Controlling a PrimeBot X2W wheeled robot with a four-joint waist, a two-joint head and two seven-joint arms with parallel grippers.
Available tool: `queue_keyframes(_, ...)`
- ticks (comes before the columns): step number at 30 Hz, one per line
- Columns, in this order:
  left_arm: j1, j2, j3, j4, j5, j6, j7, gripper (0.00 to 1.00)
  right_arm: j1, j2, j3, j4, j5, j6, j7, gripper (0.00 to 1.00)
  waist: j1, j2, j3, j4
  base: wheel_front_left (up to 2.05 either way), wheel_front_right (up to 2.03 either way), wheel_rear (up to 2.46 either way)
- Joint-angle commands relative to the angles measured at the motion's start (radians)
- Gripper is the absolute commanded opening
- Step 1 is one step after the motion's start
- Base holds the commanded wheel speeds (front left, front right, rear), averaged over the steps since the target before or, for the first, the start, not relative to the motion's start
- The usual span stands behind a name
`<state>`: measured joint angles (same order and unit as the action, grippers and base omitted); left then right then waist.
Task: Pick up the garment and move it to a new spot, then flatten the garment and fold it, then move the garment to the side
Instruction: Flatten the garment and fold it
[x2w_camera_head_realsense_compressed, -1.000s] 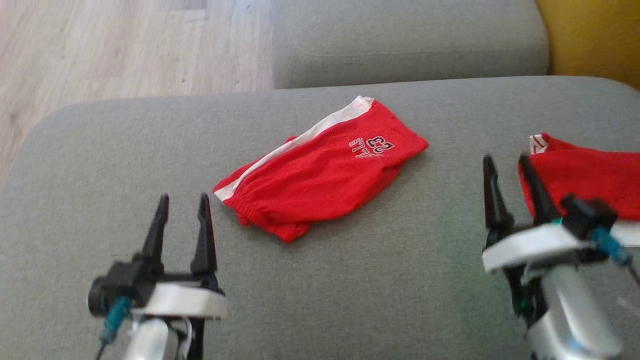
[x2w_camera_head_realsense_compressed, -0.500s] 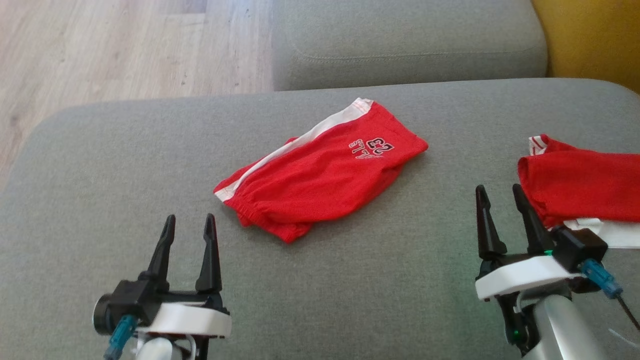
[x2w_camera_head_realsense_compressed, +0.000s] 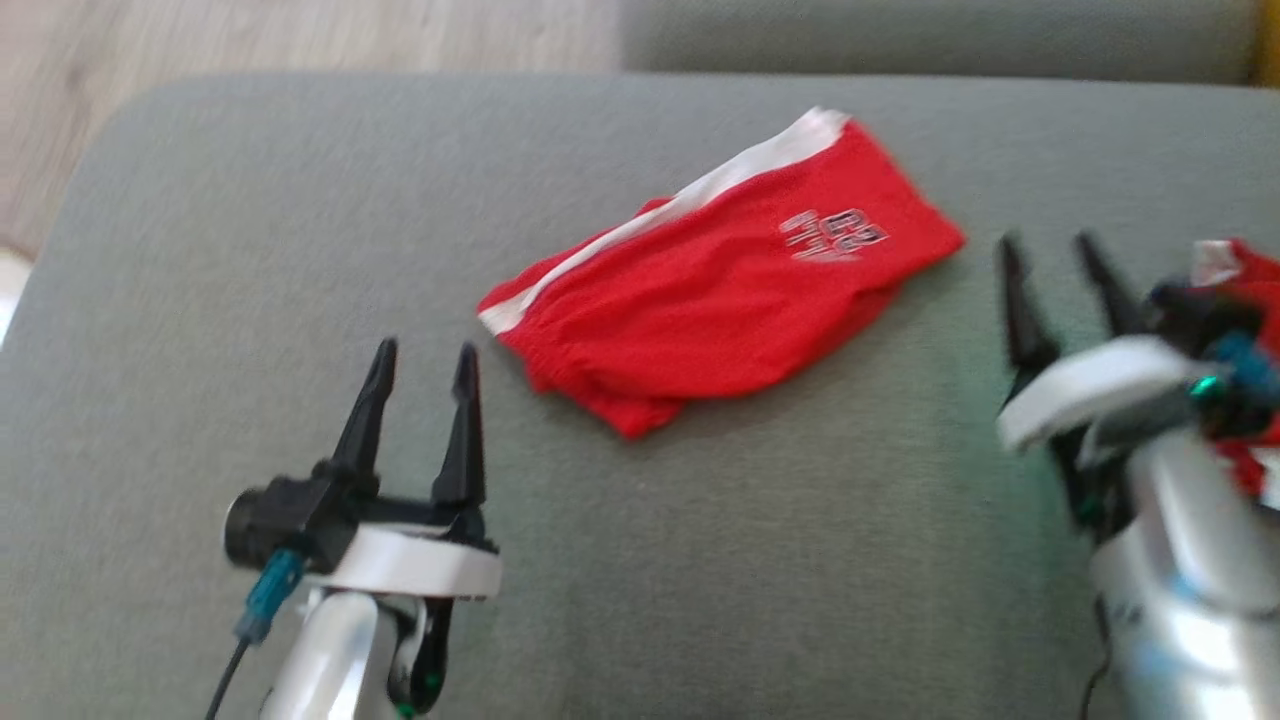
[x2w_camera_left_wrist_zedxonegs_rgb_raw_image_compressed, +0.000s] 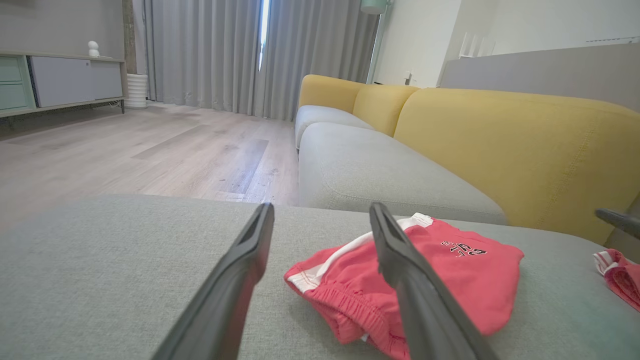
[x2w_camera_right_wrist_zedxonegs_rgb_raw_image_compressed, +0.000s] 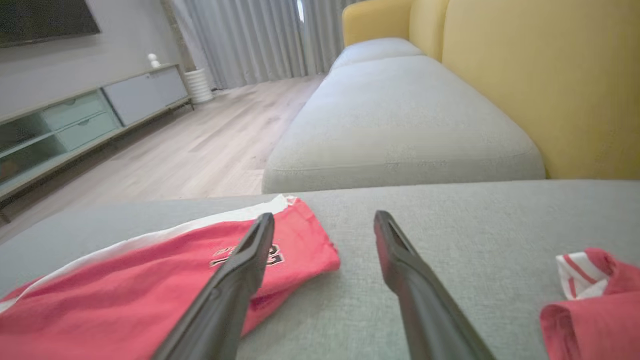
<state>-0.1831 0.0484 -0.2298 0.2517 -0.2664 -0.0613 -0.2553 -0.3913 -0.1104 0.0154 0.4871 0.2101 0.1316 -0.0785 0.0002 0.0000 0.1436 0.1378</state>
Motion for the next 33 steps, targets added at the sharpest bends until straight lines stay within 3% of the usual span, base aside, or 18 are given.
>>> queue_keyframes(1, -0.040, 0.002, 0.022, -0.031, -0.006, 0.005, -0.006, 1.00, -0.053, -0.007, 0.008, -0.011, 0.015, -0.001, 0.010, 1.00, -0.0002, 0.0000, 0.056, 0.057, 0.00, 0.00, 0.00)
queue_keyframes(12, -0.116, 0.002, -0.076, -0.027, -0.058, 0.030, -0.006, 1.00, -0.308, -0.097, -0.073, 0.350, -0.014, -0.001, 0.108, 1.00, -0.0002, 0.0000, 0.151, 0.186, 0.00, 0.00, 0.00)
queue_keyframes(23, -0.148, 0.002, -0.122, -0.034, -0.083, 0.049, -0.006, 1.00, -0.417, -0.134, -0.022, 0.577, -0.085, -0.001, 0.108, 1.00, -0.0002, 0.0000, 0.196, 0.224, 0.00, 0.00, 0.00)
queue_keyframes(24, -0.150, 0.002, -0.123, -0.034, -0.084, 0.051, -0.006, 1.00, -0.423, -0.132, -0.018, 0.590, -0.083, -0.001, 0.105, 0.76, -0.0002, 0.0000, 0.197, 0.223, 0.00, 0.00, 0.00)
queue_keyframes(25, -0.151, 0.002, -0.123, -0.034, -0.084, 0.053, -0.006, 1.00, -0.429, -0.129, -0.012, 0.601, -0.082, -0.001, 0.100, 0.15, -0.0002, 0.0000, 0.197, 0.221, 0.00, 0.00, 0.00)
queue_keyframes(26, -0.151, 0.002, -0.123, -0.033, -0.084, 0.054, -0.006, 1.00, -0.434, -0.125, -0.003, 0.609, -0.081, -0.001, 0.092, 0.00, -0.0002, 0.0000, 0.196, 0.218, 0.00, 0.00, 0.00)
queue_keyframes(33, -0.143, 0.002, -0.113, -0.021, -0.081, 0.054, -0.006, 1.00, -0.439, -0.112, 0.049, 0.632, -0.036, -0.001, 0.002, 0.00, -0.0002, 0.0000, 0.165, 0.179, 0.00, 0.00, 0.00)
